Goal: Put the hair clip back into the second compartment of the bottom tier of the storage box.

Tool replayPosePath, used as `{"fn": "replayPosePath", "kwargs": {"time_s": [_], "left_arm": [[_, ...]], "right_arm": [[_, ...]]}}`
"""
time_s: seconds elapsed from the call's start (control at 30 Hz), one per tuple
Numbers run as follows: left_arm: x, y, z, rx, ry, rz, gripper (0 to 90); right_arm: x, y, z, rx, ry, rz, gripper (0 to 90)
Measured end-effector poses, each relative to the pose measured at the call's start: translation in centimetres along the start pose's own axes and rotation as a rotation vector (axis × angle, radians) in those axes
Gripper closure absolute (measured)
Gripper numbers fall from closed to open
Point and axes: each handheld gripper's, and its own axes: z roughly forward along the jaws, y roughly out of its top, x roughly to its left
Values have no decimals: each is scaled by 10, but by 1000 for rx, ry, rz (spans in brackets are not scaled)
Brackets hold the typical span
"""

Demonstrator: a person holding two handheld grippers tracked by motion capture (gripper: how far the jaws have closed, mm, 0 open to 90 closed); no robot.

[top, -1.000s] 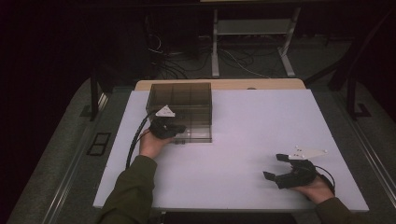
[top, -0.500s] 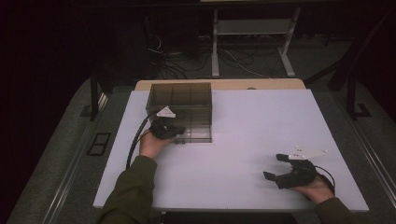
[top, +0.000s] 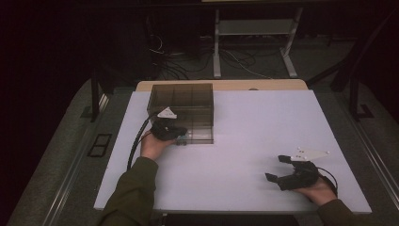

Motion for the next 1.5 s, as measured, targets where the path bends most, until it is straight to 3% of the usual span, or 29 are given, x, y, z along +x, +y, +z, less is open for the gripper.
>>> {"fn": "replayPosePath", "kwargs": {"time_s": [0.4, 0.83, 0.97, 1.5], "left_arm": [[0, 1, -1, -21, -13, -6, 781], [-2, 1, -3, -28, -9, -17, 627], [-3, 1, -6, -49, -4, -36, 595], [-8, -1, -16, -95, 17, -42, 437]], "right_arm": [[-1, 0, 0, -4, 4, 1, 89], [-3, -1, 0, -11, 11, 11, 89], [-3, -1, -1, -15, 13, 13, 89], [-3, 0, -2, -16, 13, 11, 89]]}}
